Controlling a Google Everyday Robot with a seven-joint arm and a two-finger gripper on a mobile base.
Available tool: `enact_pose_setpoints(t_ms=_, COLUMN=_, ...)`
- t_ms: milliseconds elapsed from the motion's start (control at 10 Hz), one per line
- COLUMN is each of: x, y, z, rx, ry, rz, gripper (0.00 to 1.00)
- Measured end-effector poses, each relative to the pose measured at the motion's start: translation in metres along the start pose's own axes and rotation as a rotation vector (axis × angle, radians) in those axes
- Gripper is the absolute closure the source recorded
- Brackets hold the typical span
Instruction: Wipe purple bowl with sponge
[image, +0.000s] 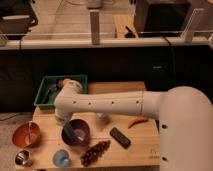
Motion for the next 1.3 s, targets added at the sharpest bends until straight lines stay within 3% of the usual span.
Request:
enact_pose_setpoints(t_ms=300, x=-0.005, y=-0.018, z=0.004, rx=0.027, ry=-0.014, rz=-0.002, gripper=1.00)
enact_pose_setpoints(t_ms=1300, x=-0.044, y=-0.029, z=-0.006, rx=0.026, ry=-0.029, rz=0.056, gripper=1.00)
